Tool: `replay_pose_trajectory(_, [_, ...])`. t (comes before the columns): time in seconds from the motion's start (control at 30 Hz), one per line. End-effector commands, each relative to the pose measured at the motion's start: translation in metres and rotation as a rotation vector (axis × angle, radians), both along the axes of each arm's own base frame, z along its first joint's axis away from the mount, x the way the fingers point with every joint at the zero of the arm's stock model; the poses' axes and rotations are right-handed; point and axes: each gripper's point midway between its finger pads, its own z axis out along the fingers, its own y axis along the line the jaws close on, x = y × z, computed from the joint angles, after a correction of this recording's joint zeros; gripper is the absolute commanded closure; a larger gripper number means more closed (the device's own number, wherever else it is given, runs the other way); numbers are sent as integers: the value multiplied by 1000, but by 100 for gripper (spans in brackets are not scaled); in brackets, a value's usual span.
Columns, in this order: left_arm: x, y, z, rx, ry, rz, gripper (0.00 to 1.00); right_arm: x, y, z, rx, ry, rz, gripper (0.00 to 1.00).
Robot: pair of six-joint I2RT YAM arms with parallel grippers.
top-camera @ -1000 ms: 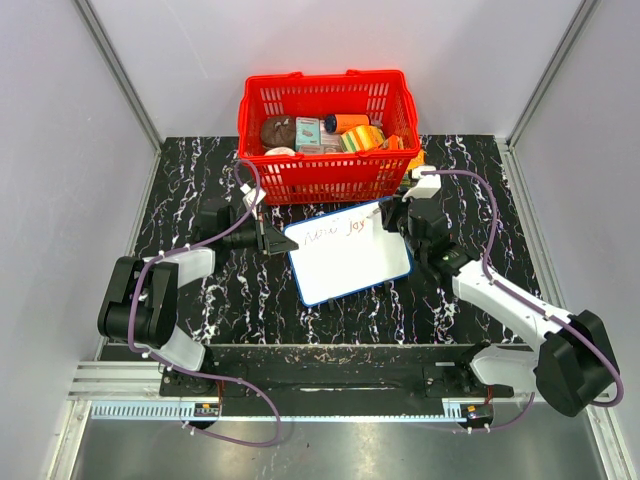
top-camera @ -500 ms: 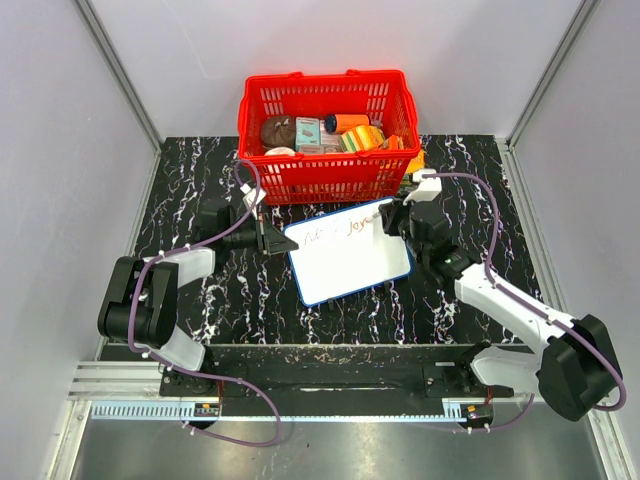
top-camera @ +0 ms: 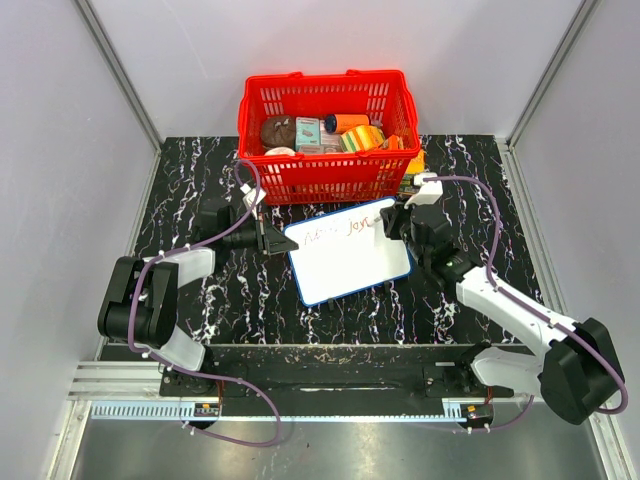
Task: Write a sentence on the whiteboard
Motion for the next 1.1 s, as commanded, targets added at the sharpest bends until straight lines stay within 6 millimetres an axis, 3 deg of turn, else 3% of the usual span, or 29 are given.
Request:
replay_pose_trajectory(0.0, [16, 7, -12, 90, -111, 67, 100, -5, 1, 0, 16, 5, 18, 100])
replay_pose_trajectory(0.33, [16, 7, -13, 91, -111, 68, 100, -7, 11, 10, 72, -20, 64, 100])
replay_pose_trajectory(0.4, [17, 7, -13, 92, -110, 69, 100, -11, 8, 20, 89, -47, 63, 100])
replay_pose_trajectory(0.5, [17, 7, -13, 92, -110, 69, 100, -28, -2, 56, 147, -149, 70, 100])
replay_pose_trajectory(0.6, [17, 7, -14, 91, -108, 68, 100, -41, -8, 77, 177, -216, 89, 100])
replay_pose_trajectory(0.7, [17, 7, -14, 92, -108, 69, 100, -49, -10, 86, 176, -249, 112, 100])
replay_pose_trajectory(0.9, [17, 7, -14, 93, -110, 69, 100, -53, 1, 81, 145, -238, 180, 100])
replay_pose_trajectory(1.07, [17, 7, -13, 92, -108, 69, 100, -61, 24, 75, 82, -240, 224, 100])
